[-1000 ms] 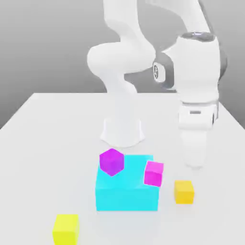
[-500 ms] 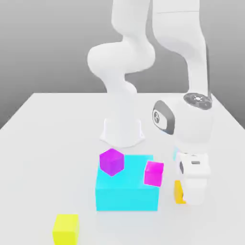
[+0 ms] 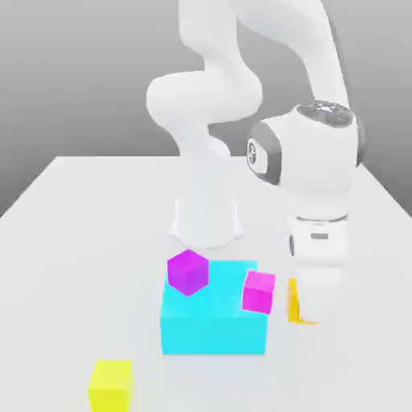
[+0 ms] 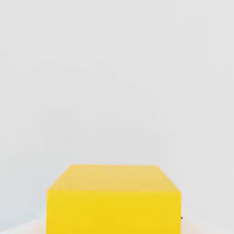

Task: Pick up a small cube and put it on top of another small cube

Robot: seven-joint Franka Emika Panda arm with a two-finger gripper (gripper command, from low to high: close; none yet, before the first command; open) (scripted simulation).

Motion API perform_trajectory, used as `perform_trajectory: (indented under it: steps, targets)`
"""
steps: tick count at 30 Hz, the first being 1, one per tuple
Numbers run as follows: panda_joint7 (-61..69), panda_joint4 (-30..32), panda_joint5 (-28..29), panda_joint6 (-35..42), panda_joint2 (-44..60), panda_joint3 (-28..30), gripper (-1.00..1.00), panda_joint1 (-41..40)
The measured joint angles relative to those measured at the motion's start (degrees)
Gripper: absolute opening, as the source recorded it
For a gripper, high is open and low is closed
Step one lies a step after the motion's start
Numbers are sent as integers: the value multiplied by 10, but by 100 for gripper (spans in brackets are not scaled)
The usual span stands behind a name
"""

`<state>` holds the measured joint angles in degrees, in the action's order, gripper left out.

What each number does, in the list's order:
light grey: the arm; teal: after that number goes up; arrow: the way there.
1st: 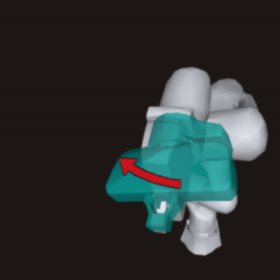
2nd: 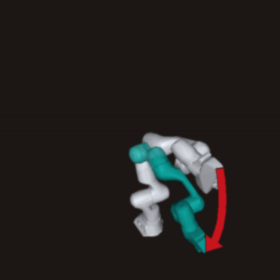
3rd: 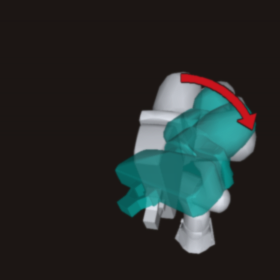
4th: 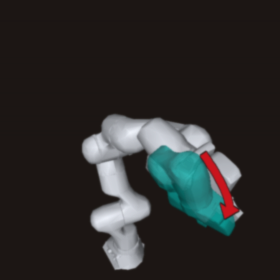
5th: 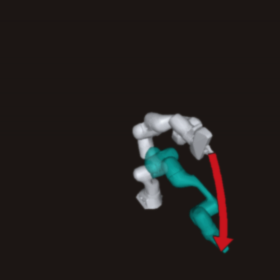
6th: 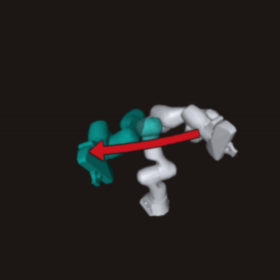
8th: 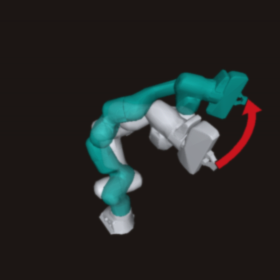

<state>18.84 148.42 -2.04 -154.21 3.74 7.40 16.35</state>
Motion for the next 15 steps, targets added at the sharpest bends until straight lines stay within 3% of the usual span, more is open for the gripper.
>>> perform_trajectory:
  steps: [8,13,14,15]
  targets:
    - [-18,-91,-28,69,43,94,-100,-137]
    - [11,-96,-79,-3,128,75,-100,-162]
    - [16,-97,-87,-14,141,69,100,-167]
    - [16,-97,-87,-14,141,69,100,-167]
